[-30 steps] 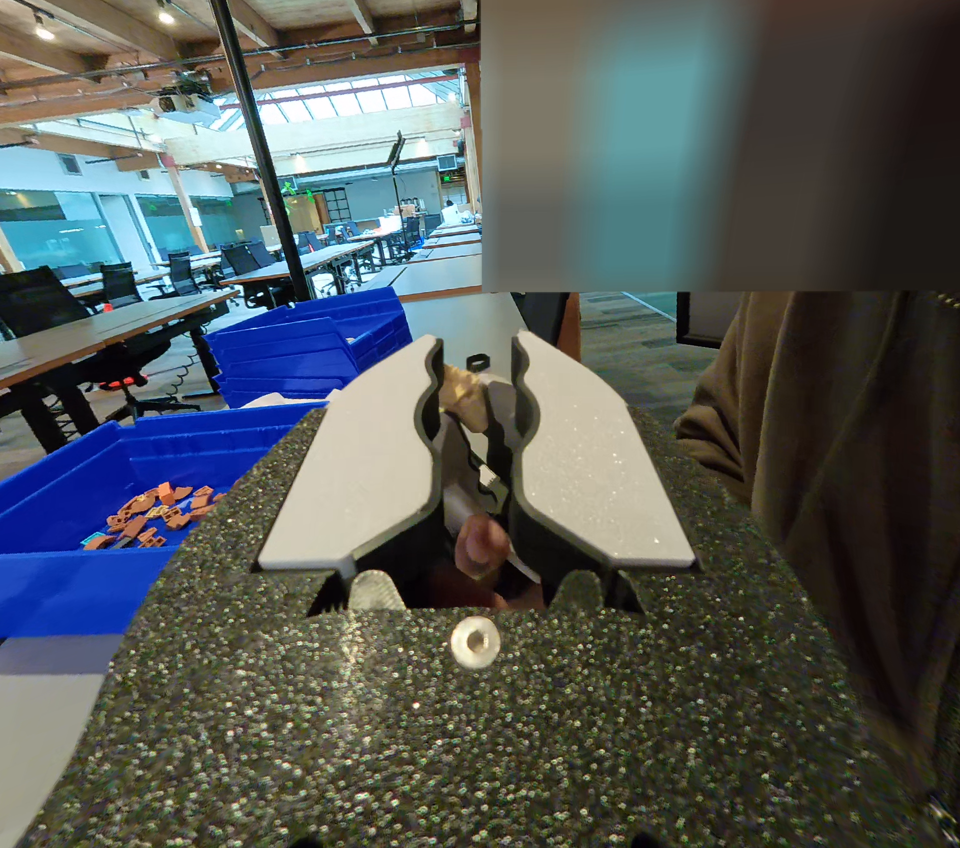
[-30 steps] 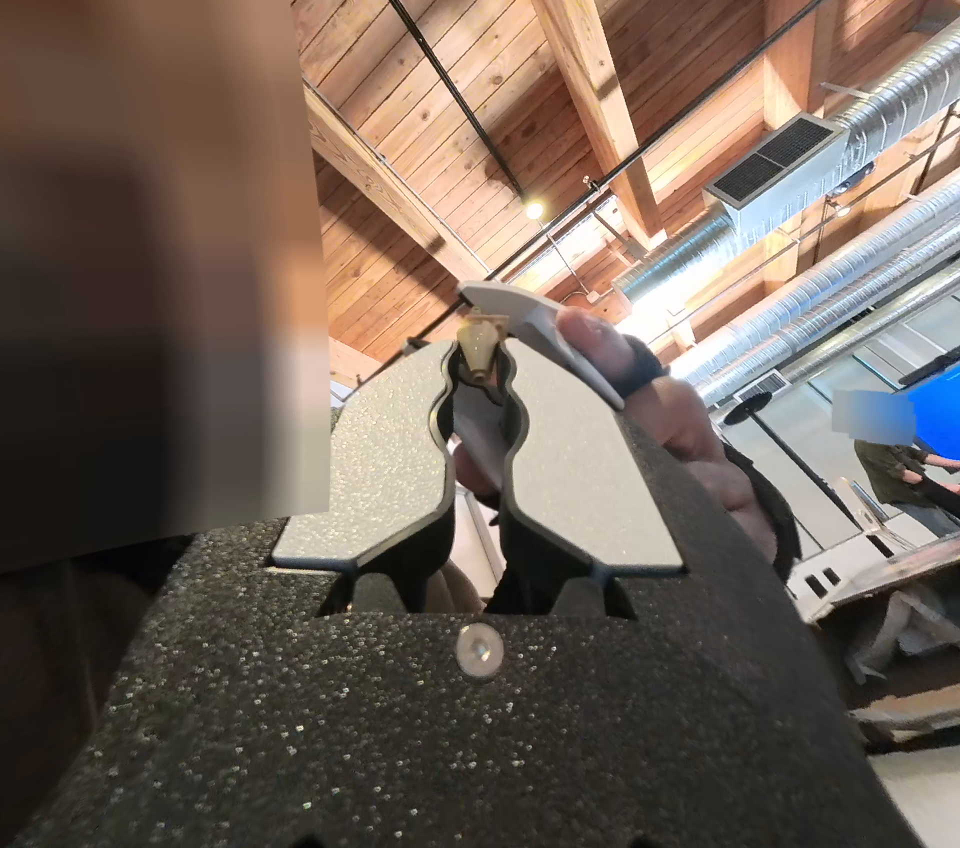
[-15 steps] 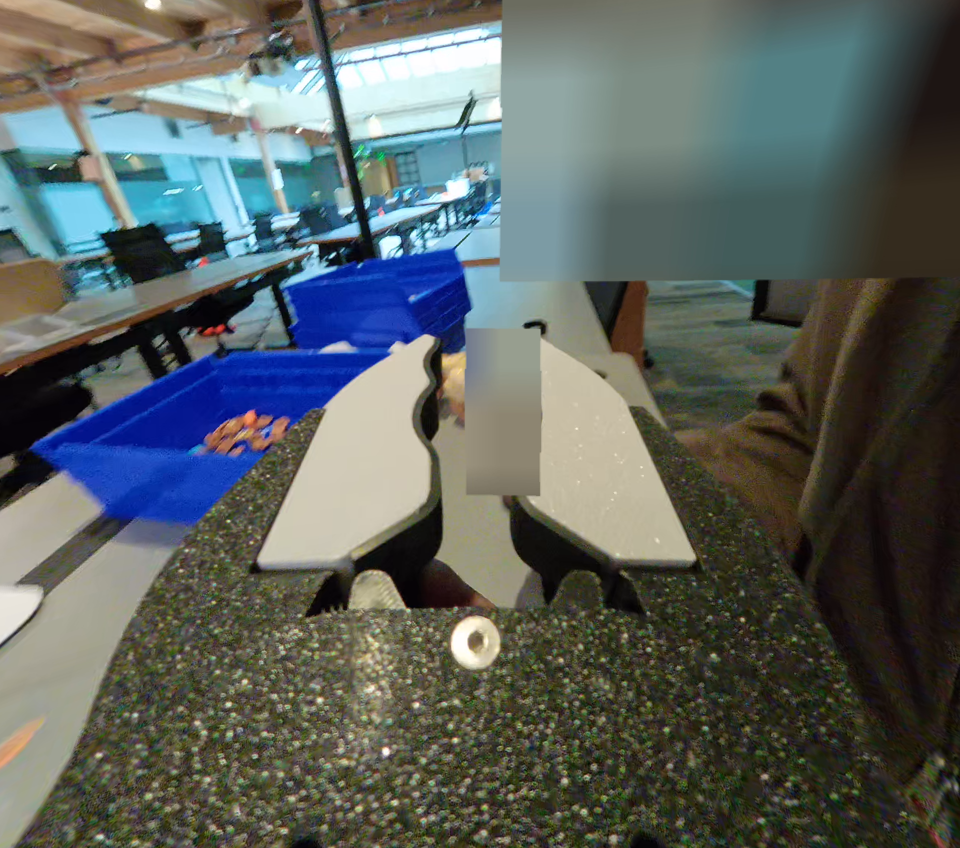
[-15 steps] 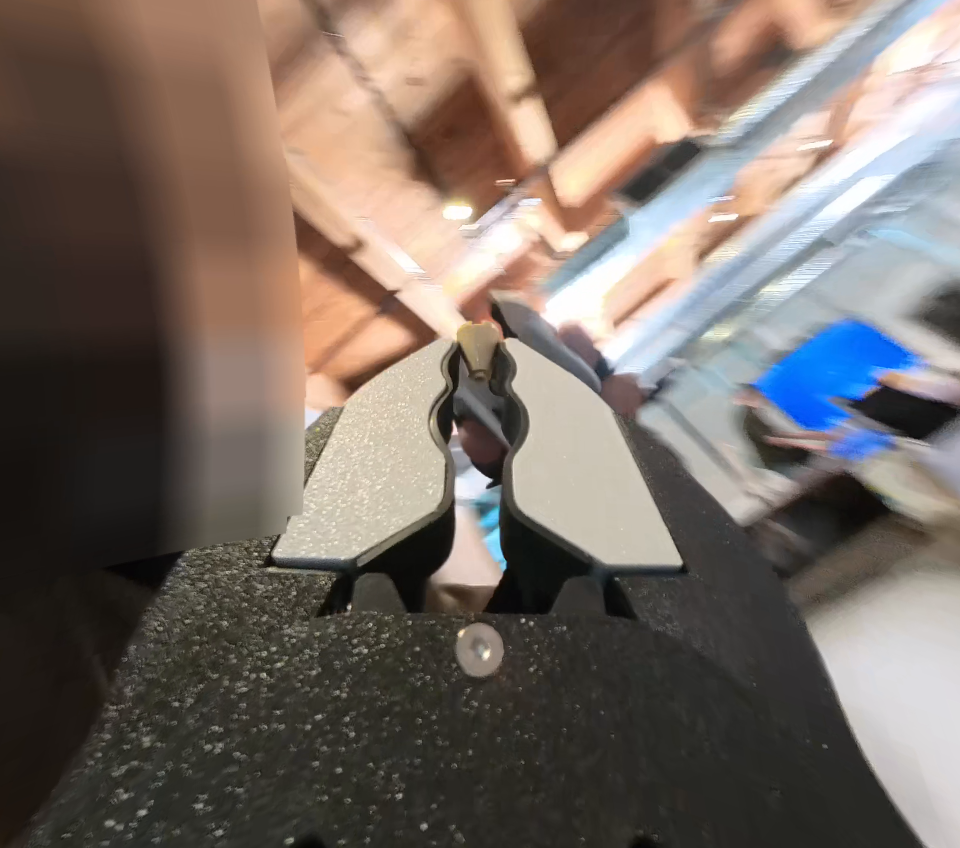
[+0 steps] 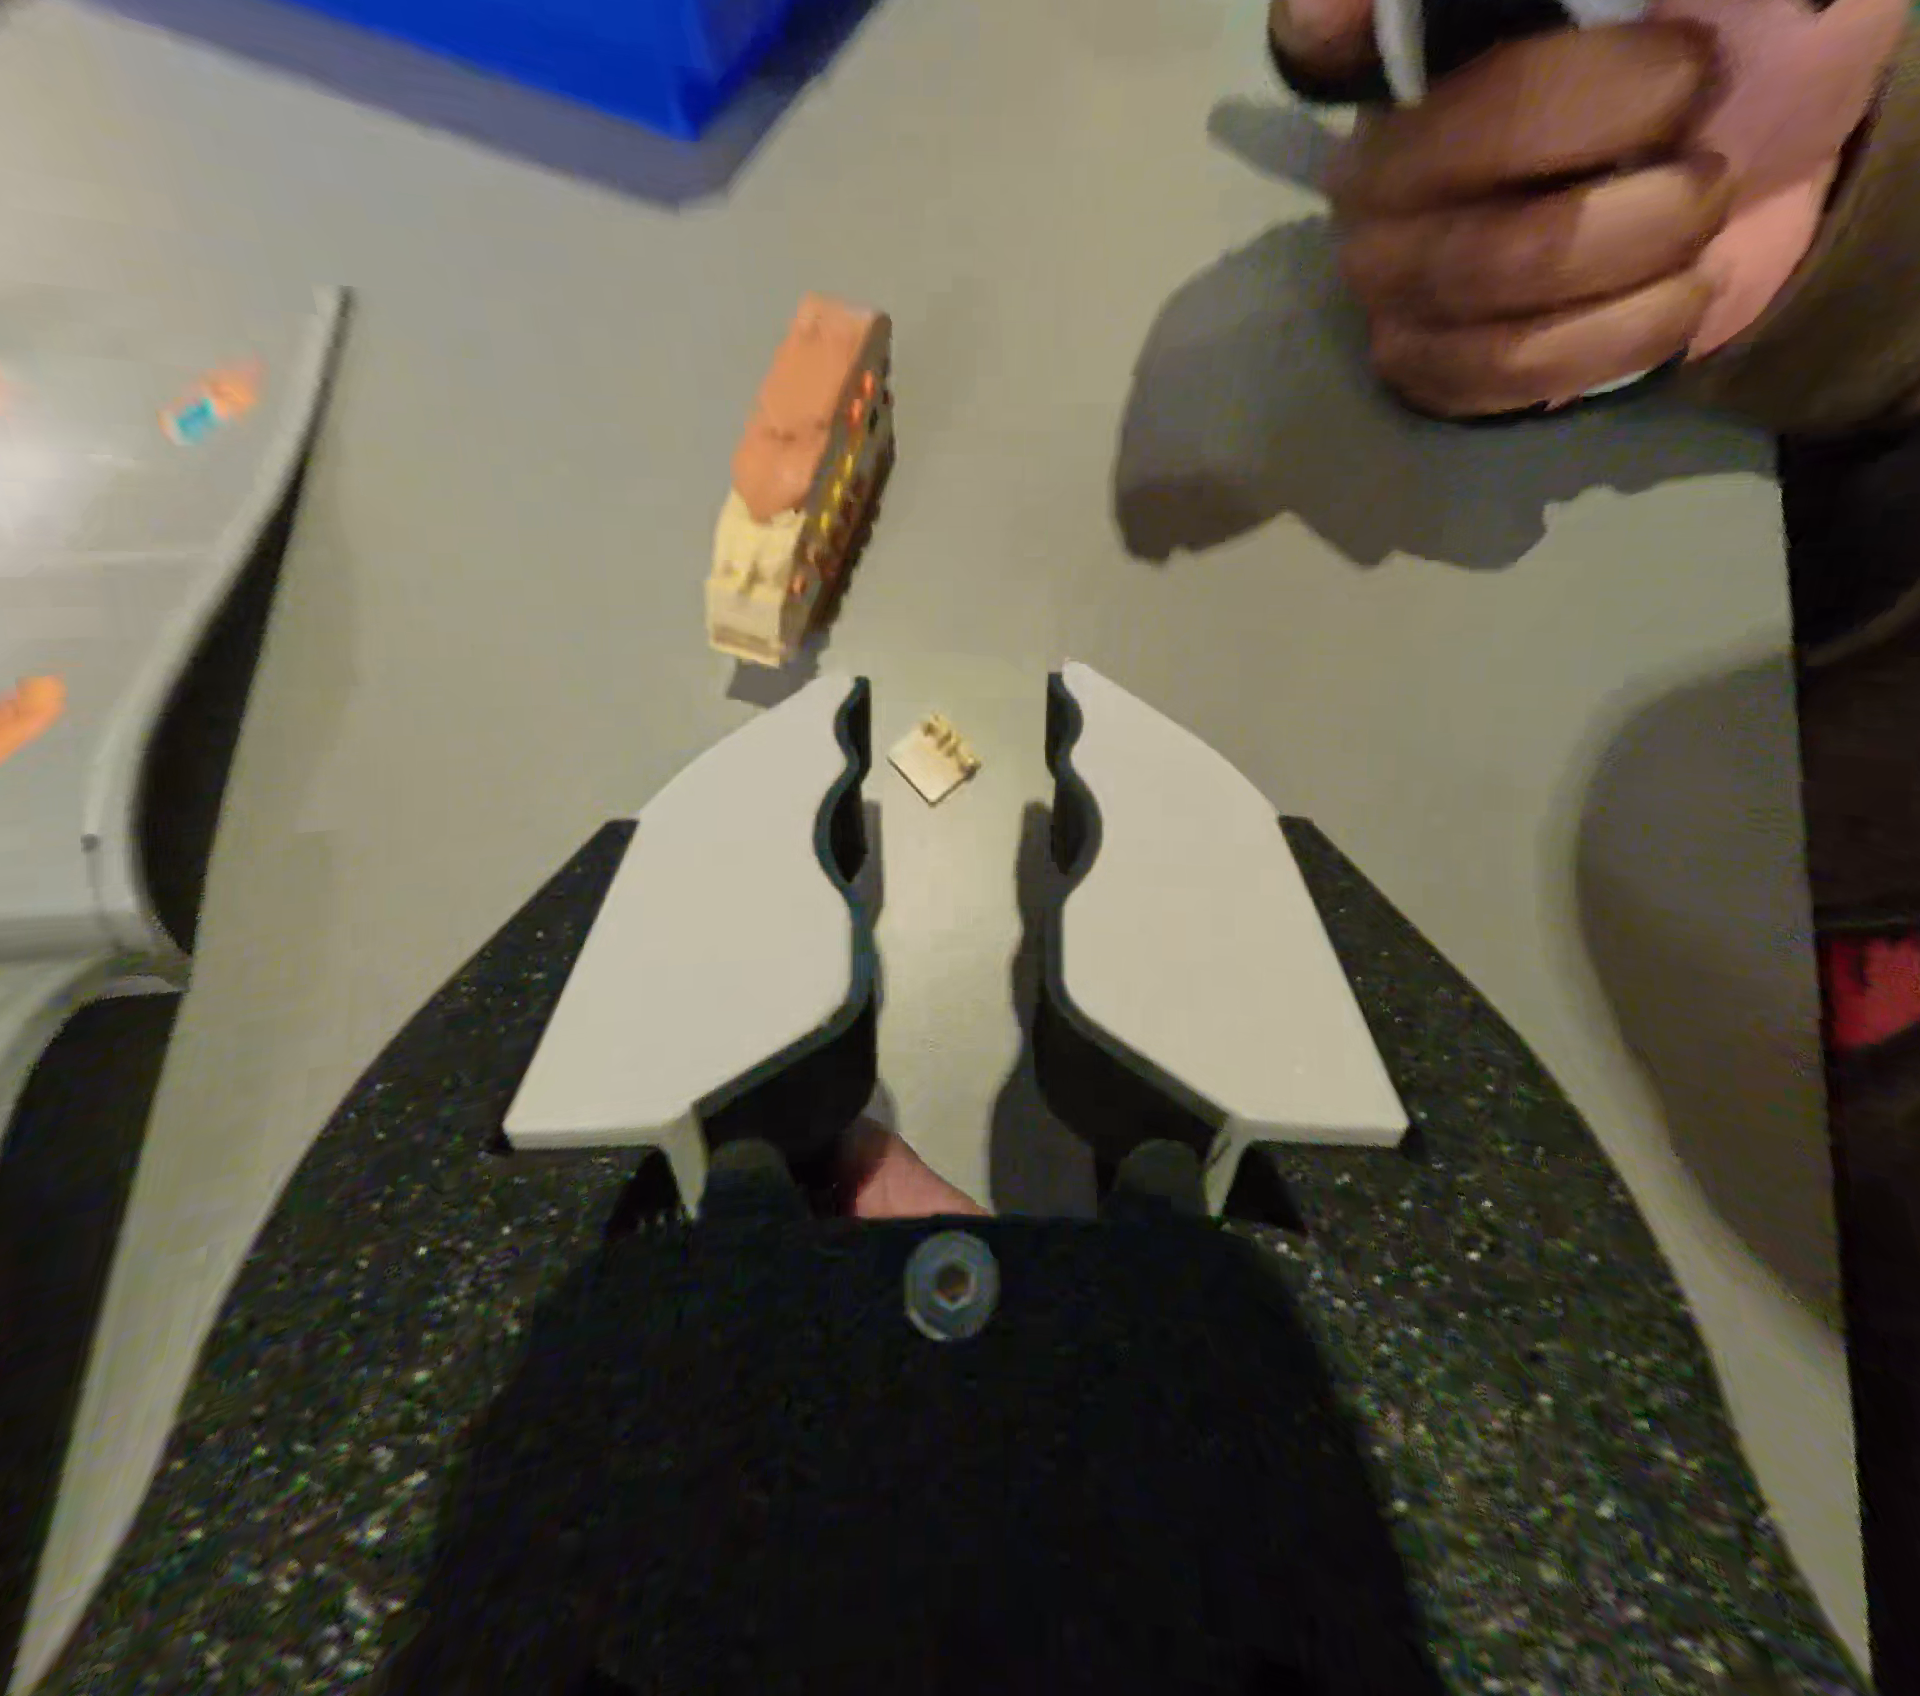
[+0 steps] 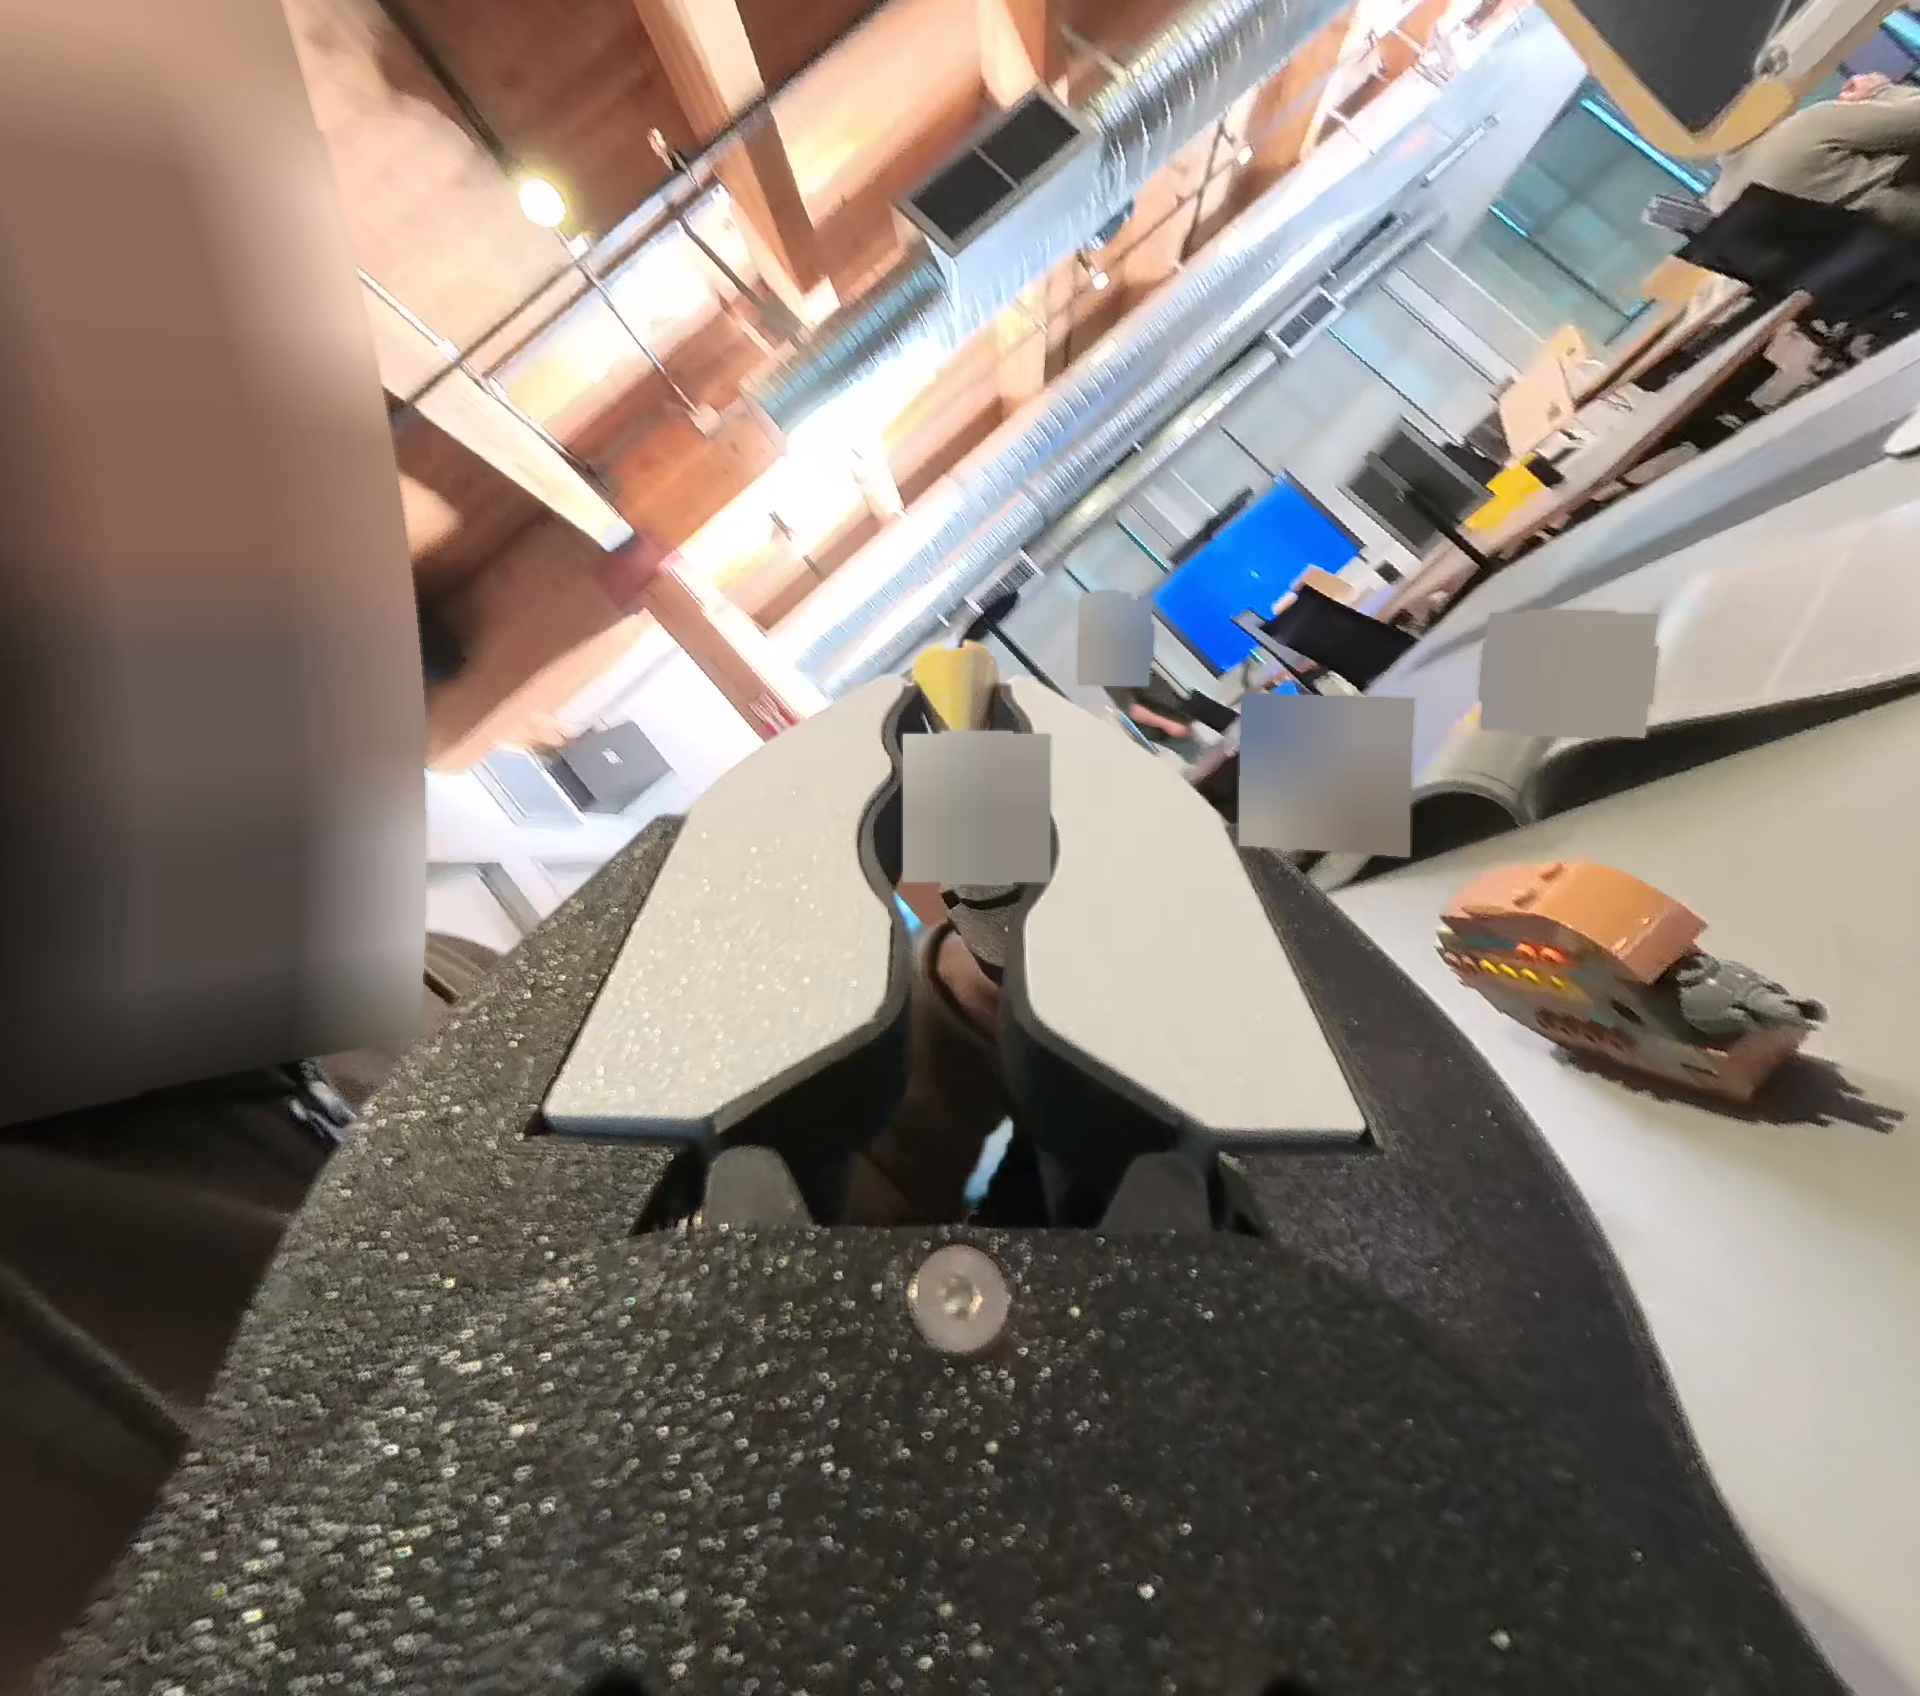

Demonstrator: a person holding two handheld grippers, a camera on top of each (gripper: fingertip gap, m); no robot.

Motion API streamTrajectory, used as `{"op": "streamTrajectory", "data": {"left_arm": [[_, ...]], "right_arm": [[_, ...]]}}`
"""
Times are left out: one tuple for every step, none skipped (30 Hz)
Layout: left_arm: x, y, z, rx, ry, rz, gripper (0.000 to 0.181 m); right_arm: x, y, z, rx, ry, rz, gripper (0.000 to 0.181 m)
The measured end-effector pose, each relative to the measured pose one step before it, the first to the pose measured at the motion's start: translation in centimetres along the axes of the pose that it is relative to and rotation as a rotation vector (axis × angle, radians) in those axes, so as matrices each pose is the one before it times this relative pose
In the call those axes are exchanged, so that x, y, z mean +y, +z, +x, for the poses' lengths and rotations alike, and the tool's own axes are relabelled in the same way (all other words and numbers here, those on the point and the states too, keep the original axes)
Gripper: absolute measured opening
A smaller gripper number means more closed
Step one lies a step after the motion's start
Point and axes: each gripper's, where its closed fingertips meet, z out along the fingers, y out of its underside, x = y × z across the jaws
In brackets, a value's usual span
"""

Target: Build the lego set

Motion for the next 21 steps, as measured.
{"op": "streamTrajectory", "data": {"left_arm": [[0.485, 0.523, -0.011, -0.0070, -0.0018, -0.0326, 0.031], [0.370, 0.492, 0.053, -0.0067, 0.0034, -0.0299, 0.029], [0.236, 0.423, 0.173, -0.0016, 0.0051, -0.0216, 0.026], [0.138, 0.350, 0.173, -0.0022, 0.0017, -0.0157, 0.023], [0.158, 0.263, 0.032, -0.0082, -0.0025, -0.0174, 0.020], [0.121, 0.150, -0.128, -0.0150, -0.0043, -0.0148, 0.020], [0.123, 0.079, -0.161, -0.0160, -0.0052, -0.0141, 0.018], [0.113, 0.013, -0.139, -0.0132, -0.0064, -0.0142, 0.017], [0.074, -0.002, -0.057, -0.0094, -0.0057, -0.0124, 0.015], [0.083, -0.019, -0.051, -0.0096, -0.0068, -0.0137, 0.014], [0.131, -0.013, -0.059, -0.0118, -0.0056, -0.0192, 0.012], [0.095, 0.006, -0.053, -0.0136, -0.0011, -0.0169, 0.010], [0.074, 0.026, -0.037, -0.0138, 0.0019, -0.0155, 0.009], [0.064, 0.061, -0.046, -0.0144, 0.0033, -0.0171, 0.009], [0.038, 0.063, -0.042, -0.0127, 0.0037, -0.0175, 0.009], [0.041, 0.084, -0.034, -0.0102, 0.0019, -0.0188, 0.009], [0.007, 0.088, -0.057, -0.0092, 0.0013, -0.0169, 0.009], [0.021, 0.084, -0.002, -0.0048, 0.0010, -0.0170, 0.009], [0.003, 0.077, 0.031, -0.0008, -0.0014, -0.0151, 0.010], [-0.001, 0.072, -0.002, -0.0018, -0.0026, -0.0118, 0.010], [0.055, 0.081, 0.025, 0.0008, -0.0009, -0.0133, 0.010]], "right_arm": [[0.103, 0.024, 0.018, 0.0045, -0.0067, -0.0049, 0.013], [0.035, -0.006, 0.035, 0.0038, -0.0033, -0.0016, 0.013], [-0.021, -0.025, 0.034, 0.0018, -0.0002, 0.0012, 0.013], [-0.031, -0.040, 0.033, 0.0010, 0.0015, 0.0015, 0.013], [0.021, -0.031, 0.061, 0.0027, 0.0016, -0.0002, 0.013], [0.061, 0.002, 0.056, 0.0029, 0.0008, -0.0026, 0.013], [0.099, 0.019, 0.048, 0.0032, -0.0014, -0.0048, 0.013], [0.140, 0.044, 0.045, 0.0044, -0.0041, -0.0071, 0.013], [0.154, 0.066, 0.020, 0.0036, -0.0052, -0.0082, 0.013], [0.142, 0.065, 0.002, 0.0026, -0.0055, -0.0074, 0.013], [0.115, 0.055, -0.004, 0.0026, -0.0057, -0.0060, 0.013], [0.098, 0.046, -0.008, 0.0022, -0.0053, -0.0049, 0.013], [0.052, 0.024, -0.022, 0.0018, -0.0047, -0.0033, 0.013], [0.027, 0.017, -0.003, 0.0019, -0.0041, -0.0018, 0.013], [0.031, 0.004, -0.007, 0.0011, -0.0026, -0.0018, 0.013], [0.029, 0.012, -0.012, 0.0003, -0.0016, -0.0012, 0.013], [0.012, -0.003, -0.014, 0.0006, -0.0018, -0.0005, 0.013], [0.024, -0.001, -0.007, 0.0015, -0.0027, -0.0013, 0.013], [0.042, -0.010, -0.012, 0.0017, -0.0031, -0.0021, 0.013], [0.038, -0.010, -0.011, 0.0013, -0.0031, -0.0013, 0.013], [0.018, -0.013, -0.034, 0.0003, -0.0027, -0.0008, 0.013]]}}
